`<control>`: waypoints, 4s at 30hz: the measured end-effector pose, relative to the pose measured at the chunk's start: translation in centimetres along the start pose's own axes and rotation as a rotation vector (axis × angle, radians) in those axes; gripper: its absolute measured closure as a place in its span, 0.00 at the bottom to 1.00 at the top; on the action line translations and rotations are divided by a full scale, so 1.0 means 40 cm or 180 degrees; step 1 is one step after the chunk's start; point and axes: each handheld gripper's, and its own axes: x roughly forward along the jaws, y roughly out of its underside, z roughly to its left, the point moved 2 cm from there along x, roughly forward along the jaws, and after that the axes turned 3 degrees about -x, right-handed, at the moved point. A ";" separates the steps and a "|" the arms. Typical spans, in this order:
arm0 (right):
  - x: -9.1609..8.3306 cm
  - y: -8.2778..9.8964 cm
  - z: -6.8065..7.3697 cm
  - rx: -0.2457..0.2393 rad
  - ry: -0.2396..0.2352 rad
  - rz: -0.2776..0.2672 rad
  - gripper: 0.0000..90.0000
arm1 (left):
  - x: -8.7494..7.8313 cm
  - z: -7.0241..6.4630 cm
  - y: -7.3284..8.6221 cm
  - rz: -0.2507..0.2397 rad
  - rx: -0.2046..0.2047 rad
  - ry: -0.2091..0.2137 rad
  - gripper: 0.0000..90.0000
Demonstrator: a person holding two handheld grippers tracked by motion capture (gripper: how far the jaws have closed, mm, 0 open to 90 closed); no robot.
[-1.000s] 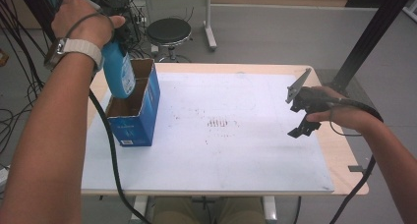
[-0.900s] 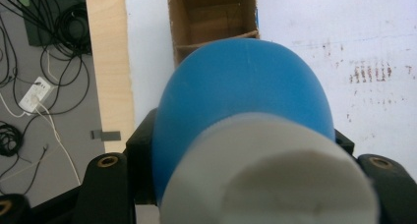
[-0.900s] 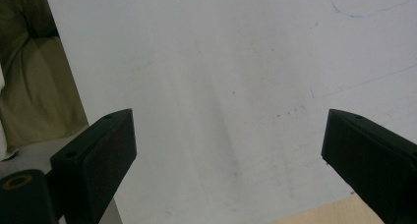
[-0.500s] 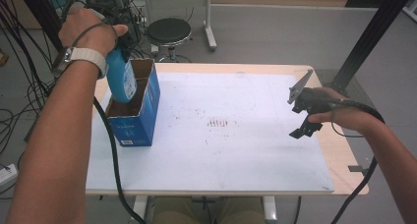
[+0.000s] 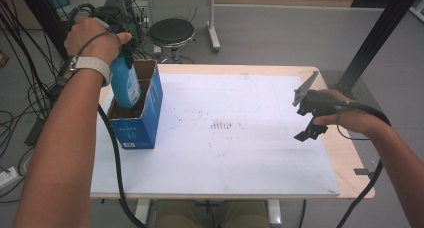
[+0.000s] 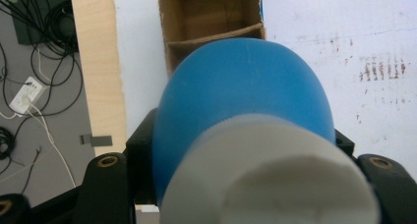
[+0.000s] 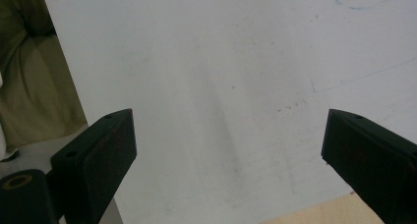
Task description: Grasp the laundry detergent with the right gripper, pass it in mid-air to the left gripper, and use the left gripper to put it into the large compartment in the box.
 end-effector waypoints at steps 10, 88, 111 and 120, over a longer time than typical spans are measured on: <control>0.008 -0.003 0.000 0.0006 -0.0016 0.0001 0.07 | 0.049 0.002 0.004 0.0024 0.0008 0.0003 0.42; 0.051 0.003 -0.012 0.0084 -0.0106 0.0048 0.07 | 0.321 0.009 0.040 0.0067 0.0145 -0.0023 0.42; 0.054 0.009 -0.010 0.0114 -0.0119 0.0053 0.07 | 0.353 0.009 0.048 0.0087 0.0161 -0.0045 0.42; 0.056 0.008 -0.010 0.0114 -0.0130 0.0039 0.07 | 0.367 0.010 0.052 0.0108 0.0166 -0.0040 0.42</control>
